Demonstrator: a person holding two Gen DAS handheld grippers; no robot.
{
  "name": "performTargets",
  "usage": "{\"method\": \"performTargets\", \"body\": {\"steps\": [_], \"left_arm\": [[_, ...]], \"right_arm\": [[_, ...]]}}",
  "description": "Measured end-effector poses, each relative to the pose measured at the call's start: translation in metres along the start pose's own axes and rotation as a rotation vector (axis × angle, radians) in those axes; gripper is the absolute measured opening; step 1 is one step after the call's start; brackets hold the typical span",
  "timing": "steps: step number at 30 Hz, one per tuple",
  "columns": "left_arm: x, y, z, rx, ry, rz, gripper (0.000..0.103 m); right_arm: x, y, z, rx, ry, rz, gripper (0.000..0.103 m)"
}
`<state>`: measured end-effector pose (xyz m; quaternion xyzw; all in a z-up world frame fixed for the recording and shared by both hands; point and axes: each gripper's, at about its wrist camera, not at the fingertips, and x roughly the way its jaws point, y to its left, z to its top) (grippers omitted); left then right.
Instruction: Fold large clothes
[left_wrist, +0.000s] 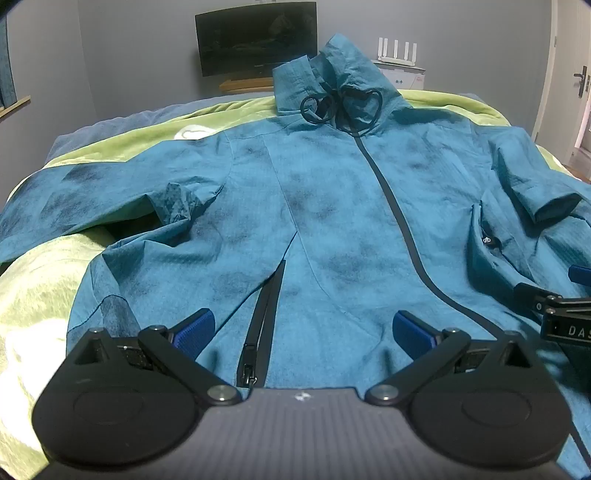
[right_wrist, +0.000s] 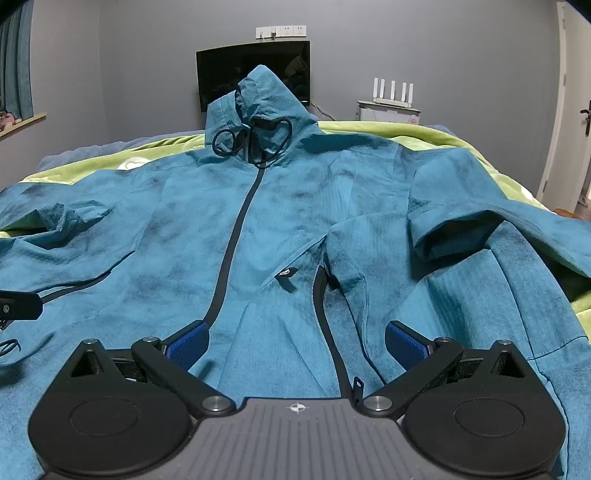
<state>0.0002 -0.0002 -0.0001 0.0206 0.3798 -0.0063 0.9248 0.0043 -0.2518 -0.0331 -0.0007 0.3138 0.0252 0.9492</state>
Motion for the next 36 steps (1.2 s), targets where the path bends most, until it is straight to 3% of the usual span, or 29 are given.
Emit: {"method": "performTargets", "body": {"steps": [22, 27, 31, 33, 36], "left_arm": [[-0.001, 0.002, -0.001, -0.003, -0.001, -0.004, 0.103], [-0.009, 0.005, 0.021, 0.036, -0.027, -0.034, 0.103], [-0.012, 0.011, 0.059, 0.105, -0.088, -0.031, 0.103], [-0.005, 0.011, 0.072, 0.18, -0.146, -0.034, 0.103], [0.02, 0.008, 0.083, 0.21, -0.124, 0.014, 0.103]], "right_arm": [[-0.002, -0.006, -0.002, 0.013, -0.007, -0.01, 0.103], [-0.032, -0.015, 0.023, 0.032, -0.14, -0.074, 0.103], [-0.065, -0.048, 0.041, 0.08, -0.343, -0.078, 0.103], [-0.065, -0.077, 0.056, 0.151, -0.299, -0.113, 0.103], [-0.061, -0.135, 0.064, 0.312, -0.254, -0.119, 0.103]]}}
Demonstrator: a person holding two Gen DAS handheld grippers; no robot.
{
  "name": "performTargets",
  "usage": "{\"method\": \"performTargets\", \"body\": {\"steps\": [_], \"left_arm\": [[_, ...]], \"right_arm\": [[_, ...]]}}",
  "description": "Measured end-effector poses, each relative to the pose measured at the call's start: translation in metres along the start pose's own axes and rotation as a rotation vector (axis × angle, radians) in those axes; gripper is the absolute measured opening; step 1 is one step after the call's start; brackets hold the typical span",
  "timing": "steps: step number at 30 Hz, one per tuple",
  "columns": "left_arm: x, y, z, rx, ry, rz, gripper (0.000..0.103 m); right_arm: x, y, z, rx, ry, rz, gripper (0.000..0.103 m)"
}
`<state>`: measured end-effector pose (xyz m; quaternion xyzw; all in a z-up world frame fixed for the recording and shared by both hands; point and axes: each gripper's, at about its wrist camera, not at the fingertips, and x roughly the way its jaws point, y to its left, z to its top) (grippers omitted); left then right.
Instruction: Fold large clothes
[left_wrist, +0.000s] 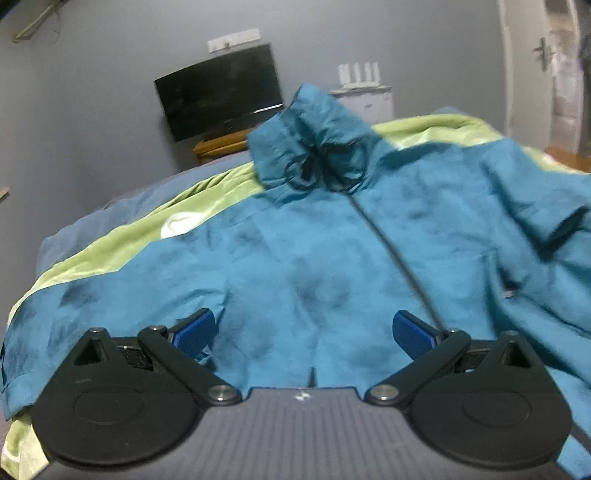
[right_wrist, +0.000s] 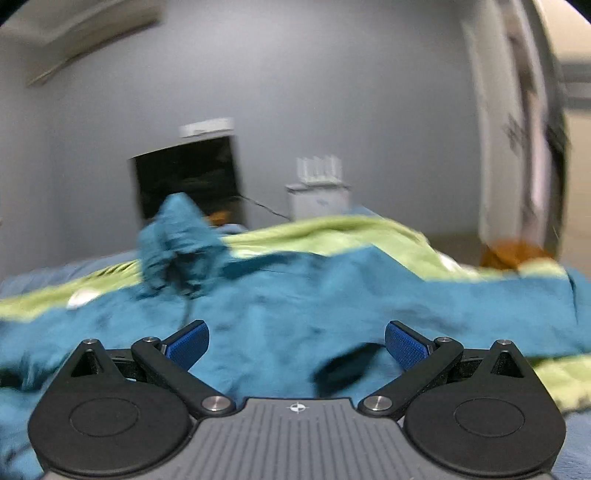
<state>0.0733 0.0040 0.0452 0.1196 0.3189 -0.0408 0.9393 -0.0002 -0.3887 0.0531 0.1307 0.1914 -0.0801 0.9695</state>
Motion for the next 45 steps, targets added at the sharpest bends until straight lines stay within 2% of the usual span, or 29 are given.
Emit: {"method": "performTargets", "body": {"steps": [4, 6, 9, 12, 14, 17, 18, 19, 20, 23, 25, 27, 29, 31, 35, 37, 40, 43, 45], "left_arm": [[0.036, -0.002, -0.024, -0.045, 0.089, -0.072, 0.103], [0.052, -0.003, -0.039, -0.058, 0.157, -0.118, 0.103], [0.07, -0.002, -0.056, -0.101, 0.246, -0.169, 0.103], [0.077, 0.003, -0.064, -0.152, 0.268, -0.188, 0.103], [0.078, 0.006, -0.065, -0.174, 0.278, -0.204, 0.103], [0.083, 0.004, -0.066, -0.158, 0.309, -0.189, 0.103], [0.084, 0.002, -0.065, -0.147, 0.313, -0.183, 0.103], [0.085, 0.001, -0.063, -0.138, 0.317, -0.179, 0.103], [0.086, 0.0, -0.063, -0.129, 0.32, -0.175, 0.103], [0.093, 0.002, -0.063, -0.134, 0.344, -0.175, 0.103], [0.098, 0.006, -0.065, -0.157, 0.358, -0.181, 0.103], [0.103, 0.009, -0.066, -0.173, 0.371, -0.188, 0.103], [0.106, 0.01, -0.067, -0.181, 0.379, -0.193, 0.103], [0.109, 0.007, -0.067, -0.149, 0.387, -0.186, 0.103], [0.109, 0.008, -0.068, -0.138, 0.389, -0.192, 0.103], [0.108, 0.007, -0.068, -0.13, 0.378, -0.183, 0.103], [0.105, 0.009, -0.067, -0.145, 0.347, -0.163, 0.103], [0.101, 0.016, -0.066, -0.186, 0.303, -0.158, 0.103], [0.1, 0.019, -0.066, -0.205, 0.289, -0.165, 0.103]], "right_arm": [[0.011, -0.09, 0.008, 0.293, 0.026, 0.043, 0.103], [0.022, -0.122, 0.003, 0.392, 0.063, 0.005, 0.102], [0.039, -0.159, -0.01, 0.497, 0.113, -0.065, 0.094], [0.053, -0.181, -0.026, 0.633, 0.143, -0.083, 0.085], [0.059, -0.191, -0.035, 0.688, 0.144, -0.103, 0.083], [0.067, -0.203, -0.043, 0.725, 0.104, -0.108, 0.08], [0.071, -0.207, -0.041, 0.724, 0.08, -0.107, 0.076], [0.079, -0.206, -0.039, 0.705, 0.056, -0.124, 0.064], [0.082, -0.208, -0.034, 0.67, 0.036, -0.146, 0.059], [0.095, -0.209, -0.02, 0.537, -0.023, -0.182, 0.047], [0.107, -0.206, -0.006, 0.434, -0.036, -0.258, 0.028], [0.115, -0.201, 0.006, 0.4, -0.053, -0.305, 0.011], [0.12, -0.186, 0.023, 0.347, -0.08, -0.303, 0.008], [0.121, -0.156, 0.044, 0.226, -0.125, -0.281, 0.006], [0.115, -0.081, 0.081, 0.027, -0.227, -0.158, 0.004], [0.115, -0.037, 0.094, -0.042, -0.263, -0.062, 0.004], [0.111, 0.035, 0.096, -0.143, -0.286, 0.108, 0.004], [0.108, 0.104, 0.08, -0.237, -0.261, 0.294, 0.004], [0.112, 0.143, 0.061, -0.281, -0.202, 0.412, 0.004]]}}
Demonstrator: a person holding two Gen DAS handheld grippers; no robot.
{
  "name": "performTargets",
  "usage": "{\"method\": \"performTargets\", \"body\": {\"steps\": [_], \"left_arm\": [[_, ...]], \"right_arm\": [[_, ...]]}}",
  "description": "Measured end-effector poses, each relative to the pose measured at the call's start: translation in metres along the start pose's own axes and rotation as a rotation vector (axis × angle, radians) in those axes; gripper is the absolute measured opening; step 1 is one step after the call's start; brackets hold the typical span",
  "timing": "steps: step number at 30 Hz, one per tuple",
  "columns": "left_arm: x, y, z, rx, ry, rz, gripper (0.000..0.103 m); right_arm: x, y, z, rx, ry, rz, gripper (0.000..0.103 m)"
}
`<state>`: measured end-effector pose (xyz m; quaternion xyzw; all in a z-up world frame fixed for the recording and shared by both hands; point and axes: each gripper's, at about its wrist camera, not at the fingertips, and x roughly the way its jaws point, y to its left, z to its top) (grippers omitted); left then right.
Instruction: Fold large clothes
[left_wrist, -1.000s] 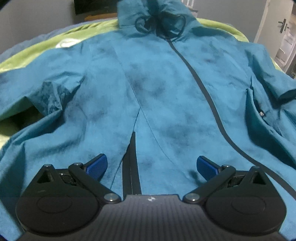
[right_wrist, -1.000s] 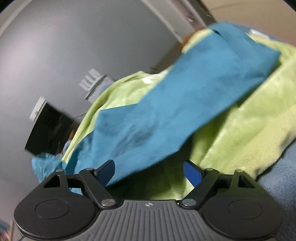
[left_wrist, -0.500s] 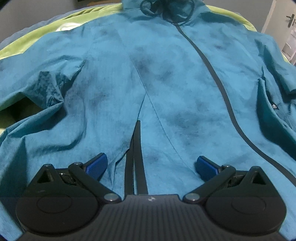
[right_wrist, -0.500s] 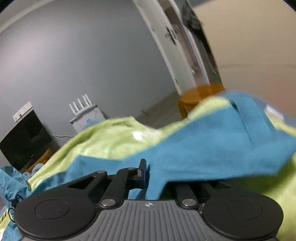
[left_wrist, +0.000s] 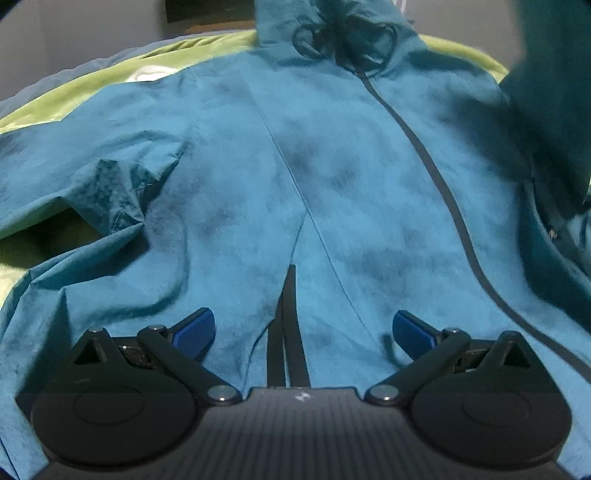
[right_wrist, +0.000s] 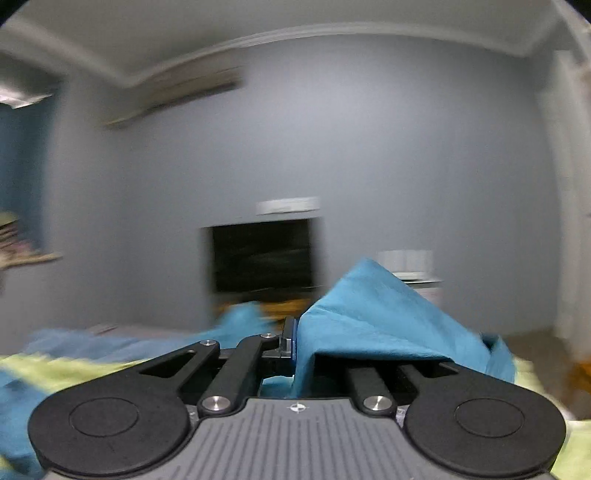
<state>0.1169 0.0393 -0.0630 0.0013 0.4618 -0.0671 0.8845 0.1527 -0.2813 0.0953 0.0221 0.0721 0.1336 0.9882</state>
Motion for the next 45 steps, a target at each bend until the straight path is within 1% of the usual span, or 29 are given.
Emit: {"method": "performTargets", "body": {"steps": [2, 3, 4, 6, 8, 9, 10, 12, 14, 15, 19, 21, 22, 24, 26, 27, 28, 29, 30, 31, 32, 33, 34, 36, 37, 39, 41, 43, 45], "left_arm": [[-0.001, 0.001, 0.0, -0.005, -0.004, -0.008, 0.103], [-0.001, 0.002, 0.0, -0.007, -0.009, -0.011, 0.103], [-0.003, 0.002, 0.0, -0.011, -0.019, -0.015, 0.103], [-0.009, 0.004, -0.001, -0.027, -0.051, -0.019, 0.103], [-0.014, 0.008, -0.001, -0.047, -0.08, -0.015, 0.103], [-0.017, 0.01, 0.001, -0.061, -0.092, -0.019, 0.103], [-0.02, 0.012, 0.003, -0.071, -0.098, -0.022, 0.103], [-0.027, 0.013, 0.011, -0.078, -0.109, -0.03, 0.103], [-0.038, 0.008, 0.025, -0.049, -0.133, -0.061, 0.103], [-0.043, 0.003, 0.033, -0.022, -0.143, -0.071, 0.103], [-0.055, -0.036, 0.076, 0.119, -0.185, -0.075, 0.103], [-0.045, -0.065, 0.094, 0.213, -0.196, -0.075, 0.103], [-0.038, -0.08, 0.097, 0.253, -0.209, -0.059, 0.103], [-0.015, -0.105, 0.1, 0.317, -0.209, -0.028, 0.103], [0.011, -0.129, 0.095, 0.378, -0.2, -0.012, 0.102], [0.023, -0.14, 0.091, 0.401, -0.2, -0.004, 0.099], [0.035, -0.149, 0.087, 0.423, -0.196, 0.005, 0.092], [0.048, -0.157, 0.082, 0.448, -0.184, 0.007, 0.088], [0.059, -0.165, 0.078, 0.478, -0.172, 0.004, 0.08], [0.068, -0.171, 0.073, 0.501, -0.171, 0.012, 0.078], [0.074, -0.177, 0.068, 0.528, -0.189, 0.031, 0.072], [0.078, -0.18, 0.065, 0.546, -0.208, 0.037, 0.056], [0.079, -0.181, 0.063, 0.55, -0.223, 0.041, 0.047], [0.073, -0.176, 0.063, 0.513, -0.273, 0.058, 0.022], [0.067, -0.168, 0.066, 0.48, -0.304, 0.061, 0.015], [0.052, -0.145, 0.073, 0.386, -0.367, 0.069, 0.011], [0.036, -0.113, 0.081, 0.25, -0.414, 0.087, 0.008], [0.023, -0.076, 0.084, 0.114, -0.418, 0.09, 0.008], [0.015, -0.033, 0.082, -0.027, -0.403, 0.1, 0.008]], "right_arm": [[0.017, 0.031, -0.02, 0.005, 0.099, 0.121, 0.008], [0.025, 0.042, -0.033, 0.005, 0.167, 0.166, 0.017], [0.031, 0.054, -0.048, -0.003, 0.232, 0.199, 0.032], [0.034, 0.067, -0.074, -0.036, 0.315, 0.232, 0.045], [0.02, 0.07, -0.098, -0.043, 0.352, 0.225, 0.05], [0.008, 0.075, -0.105, -0.033, 0.359, 0.219, 0.057], [-0.005, 0.077, -0.11, -0.016, 0.355, 0.208, 0.067], [-0.025, 0.057, -0.117, 0.019, 0.346, 0.199, 0.077], [-0.035, 0.026, -0.113, 0.045, 0.335, 0.177, 0.077], [-0.041, 0.011, -0.112, 0.052, 0.332, 0.15, 0.08], [-0.076, -0.028, -0.114, 0.021, 0.32, 0.003, 0.085], [-0.084, -0.045, -0.12, 0.039, 0.314, -0.082, 0.089], [-0.086, -0.053, -0.127, 0.067, 0.321, -0.11, 0.089], [-0.09, -0.069, -0.138, 0.145, 0.329, -0.148, 0.089], [-0.093, -0.084, -0.147, 0.225, 0.334, -0.165, 0.089], [-0.093, -0.091, -0.151, 0.257, 0.332, -0.172, 0.089], [-0.095, -0.098, -0.155, 0.289, 0.332, -0.173, 0.089], [-0.096, -0.103, -0.158, 0.317, 0.334, -0.168, 0.089], [-0.097, -0.108, -0.162, 0.336, 0.335, -0.164, 0.089], [-0.098, -0.112, -0.166, 0.347, 0.339, -0.16, 0.089], [-0.099, -0.113, -0.169, 0.349, 0.345, -0.159, 0.089], [-0.098, -0.115, -0.172, 0.346, 0.352, -0.16, 0.089], [-0.097, -0.114, -0.174, 0.339, 0.363, -0.162, 0.089], [-0.089, -0.111, -0.179, 0.318, 0.384, -0.168, 0.089], [-0.087, -0.109, -0.181, 0.305, 0.389, -0.172, 0.089], [-0.084, -0.104, -0.185, 0.276, 0.398, -0.176, 0.089], [-0.082, -0.099, -0.186, 0.253, 0.404, -0.177, 0.089], [-0.081, -0.097, -0.187, 0.236, 0.405, -0.181, 0.089], [-0.08, -0.096, -0.188, 0.229, 0.405, -0.188, 0.089]]}}
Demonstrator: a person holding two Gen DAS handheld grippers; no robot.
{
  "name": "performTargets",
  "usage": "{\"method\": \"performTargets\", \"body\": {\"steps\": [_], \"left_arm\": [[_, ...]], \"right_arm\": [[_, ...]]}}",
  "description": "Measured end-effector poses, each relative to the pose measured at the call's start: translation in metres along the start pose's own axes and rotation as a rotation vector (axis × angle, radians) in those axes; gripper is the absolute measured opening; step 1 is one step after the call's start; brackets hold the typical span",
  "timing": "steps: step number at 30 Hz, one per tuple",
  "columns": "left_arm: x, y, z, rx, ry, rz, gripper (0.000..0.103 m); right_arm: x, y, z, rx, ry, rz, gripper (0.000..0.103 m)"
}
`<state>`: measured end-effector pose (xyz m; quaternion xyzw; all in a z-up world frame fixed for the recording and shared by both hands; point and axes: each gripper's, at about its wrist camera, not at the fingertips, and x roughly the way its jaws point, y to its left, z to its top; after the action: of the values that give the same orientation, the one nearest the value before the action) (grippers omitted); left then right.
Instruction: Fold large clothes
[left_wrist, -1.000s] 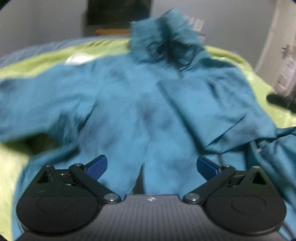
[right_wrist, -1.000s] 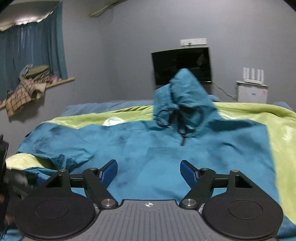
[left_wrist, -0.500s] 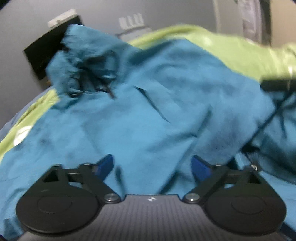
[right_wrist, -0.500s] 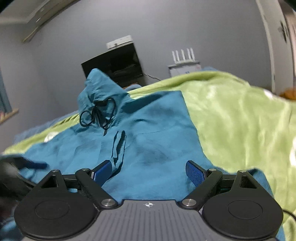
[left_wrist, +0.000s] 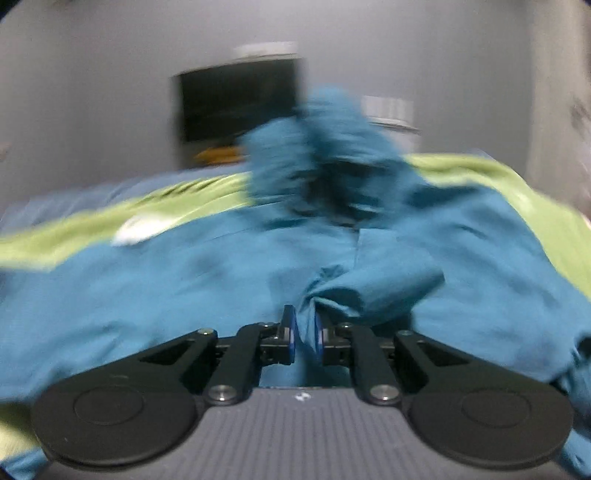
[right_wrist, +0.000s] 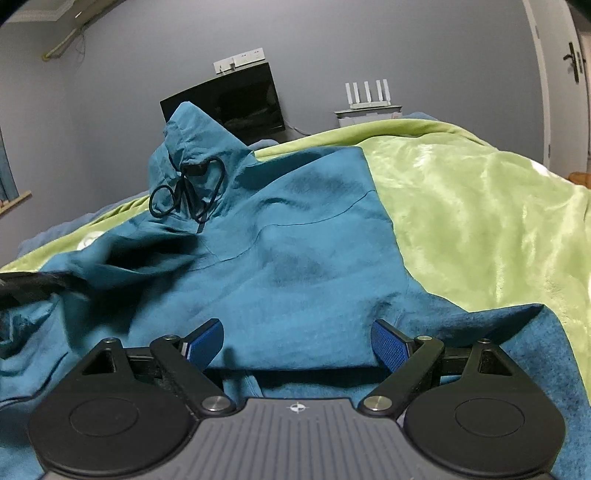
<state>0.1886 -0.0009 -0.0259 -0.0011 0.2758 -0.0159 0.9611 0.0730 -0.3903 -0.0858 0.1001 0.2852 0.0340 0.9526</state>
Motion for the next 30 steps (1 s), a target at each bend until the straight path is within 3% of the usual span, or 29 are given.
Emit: {"method": "performTargets", "body": {"steps": [4, 6, 8, 13, 16, 18, 20, 21, 23, 25, 28, 30], "left_arm": [[0.005, 0.063, -0.015, -0.251, 0.127, -0.064, 0.014], [0.006, 0.073, -0.024, -0.286, 0.163, -0.027, 0.023], [0.002, 0.072, -0.025, -0.249, 0.188, 0.031, 0.03], [-0.01, 0.061, -0.022, -0.166, 0.096, 0.096, 0.054], [-0.015, 0.055, -0.022, -0.089, 0.083, 0.14, 0.059], [-0.018, 0.054, -0.024, -0.059, 0.089, 0.209, 0.059], [-0.021, 0.055, -0.022, -0.04, 0.059, 0.314, 0.06], [-0.024, 0.058, -0.02, -0.047, 0.033, 0.317, 0.061], [-0.033, 0.063, -0.017, -0.092, -0.02, 0.256, 0.07], [-0.037, 0.063, -0.017, -0.122, -0.056, 0.179, 0.088], [-0.029, 0.056, -0.018, -0.107, -0.03, 0.062, 0.089], [-0.018, 0.047, -0.021, -0.065, 0.01, 0.036, 0.089]], "right_arm": [[0.002, 0.004, -0.002, -0.013, -0.002, 0.017, 0.089], [0.004, 0.01, -0.003, -0.045, -0.006, 0.005, 0.089], [0.004, 0.014, -0.004, -0.067, -0.009, 0.001, 0.089], [-0.003, 0.016, -0.001, -0.076, -0.068, -0.007, 0.089], [-0.006, 0.017, 0.002, -0.091, -0.131, -0.026, 0.09], [-0.002, 0.018, 0.004, -0.117, -0.141, -0.033, 0.09], [0.01, 0.023, 0.004, -0.166, -0.089, -0.083, 0.09], [0.018, 0.024, 0.002, -0.189, -0.048, -0.114, 0.09], [0.027, 0.026, -0.001, -0.22, 0.002, -0.15, 0.09], [0.024, 0.028, 0.0, -0.221, -0.031, -0.141, 0.089], [0.013, 0.03, 0.004, -0.205, -0.125, -0.042, 0.09], [0.009, 0.037, 0.004, -0.226, -0.176, 0.001, 0.091]]}}
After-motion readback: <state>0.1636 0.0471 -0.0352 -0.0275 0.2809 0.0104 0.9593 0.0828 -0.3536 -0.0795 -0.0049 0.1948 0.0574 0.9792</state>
